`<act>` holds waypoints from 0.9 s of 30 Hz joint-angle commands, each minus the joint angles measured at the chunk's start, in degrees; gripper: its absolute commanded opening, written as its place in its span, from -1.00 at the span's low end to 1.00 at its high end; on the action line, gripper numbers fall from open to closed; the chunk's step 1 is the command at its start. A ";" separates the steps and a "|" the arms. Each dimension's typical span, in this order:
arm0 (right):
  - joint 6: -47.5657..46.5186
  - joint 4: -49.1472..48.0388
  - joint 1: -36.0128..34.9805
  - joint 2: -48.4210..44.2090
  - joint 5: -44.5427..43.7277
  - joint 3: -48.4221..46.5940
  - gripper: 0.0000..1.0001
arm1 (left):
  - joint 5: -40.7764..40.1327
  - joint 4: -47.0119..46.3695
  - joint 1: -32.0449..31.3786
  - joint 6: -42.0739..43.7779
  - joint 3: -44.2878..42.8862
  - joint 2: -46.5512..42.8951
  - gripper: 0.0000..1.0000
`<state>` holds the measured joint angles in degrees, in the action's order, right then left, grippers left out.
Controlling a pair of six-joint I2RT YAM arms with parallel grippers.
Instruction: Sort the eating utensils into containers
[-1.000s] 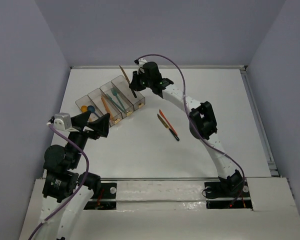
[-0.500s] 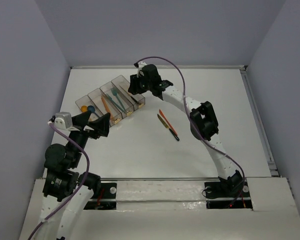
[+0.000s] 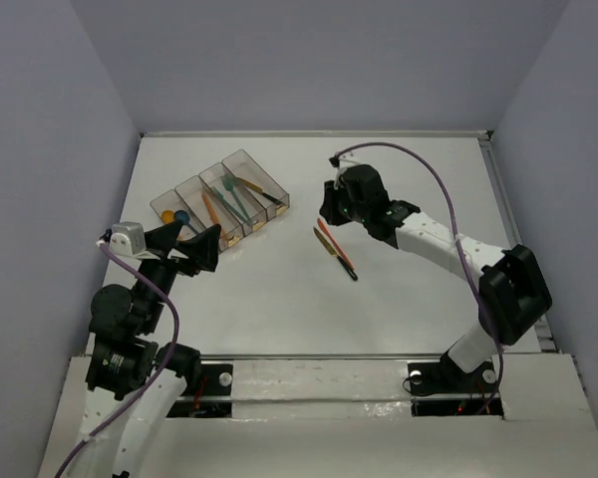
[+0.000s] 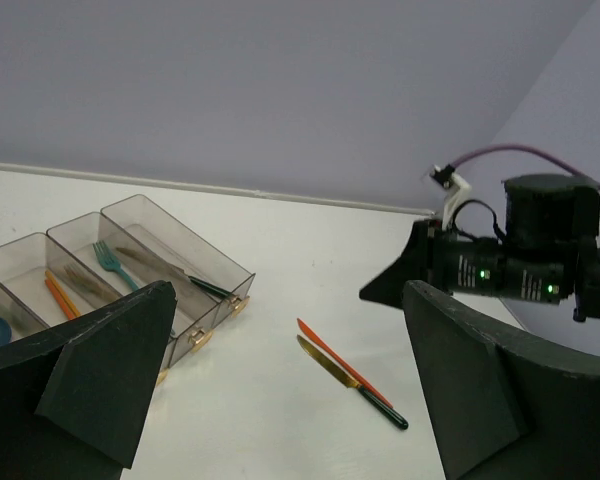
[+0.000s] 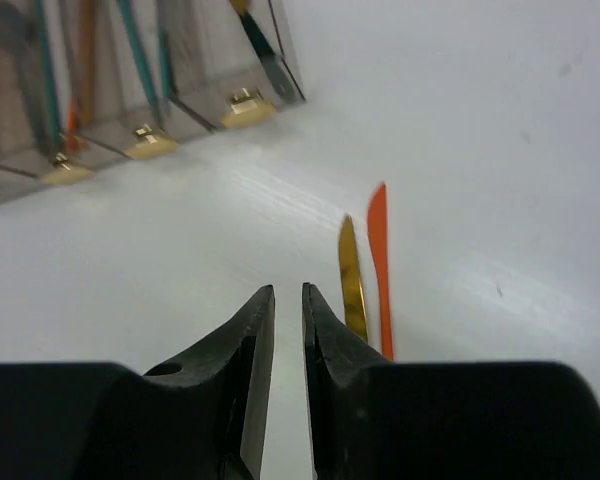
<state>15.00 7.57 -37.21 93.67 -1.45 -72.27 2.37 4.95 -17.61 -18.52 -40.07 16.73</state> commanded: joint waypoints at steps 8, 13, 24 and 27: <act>4.77 4.91 -0.41 -7.10 -4.97 21.82 -0.38 | 0.62 -3.02 0.12 0.42 0.26 0.58 0.98; 4.33 4.64 -0.41 -5.16 -4.35 22.61 -0.37 | 0.70 -3.02 0.12 0.33 0.26 0.76 0.98; 3.98 4.90 -2.16 -0.68 -2.68 19.89 -0.54 | 1.32 -3.28 0.12 0.24 0.35 0.85 0.98; 3.37 6.22 -3.39 2.47 -3.73 16.74 -0.51 | 1.67 -3.28 0.64 0.24 0.35 0.76 0.98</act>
<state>19.07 13.65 -38.54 93.06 -4.73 -51.55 2.83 4.95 -17.61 -18.52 -40.07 16.78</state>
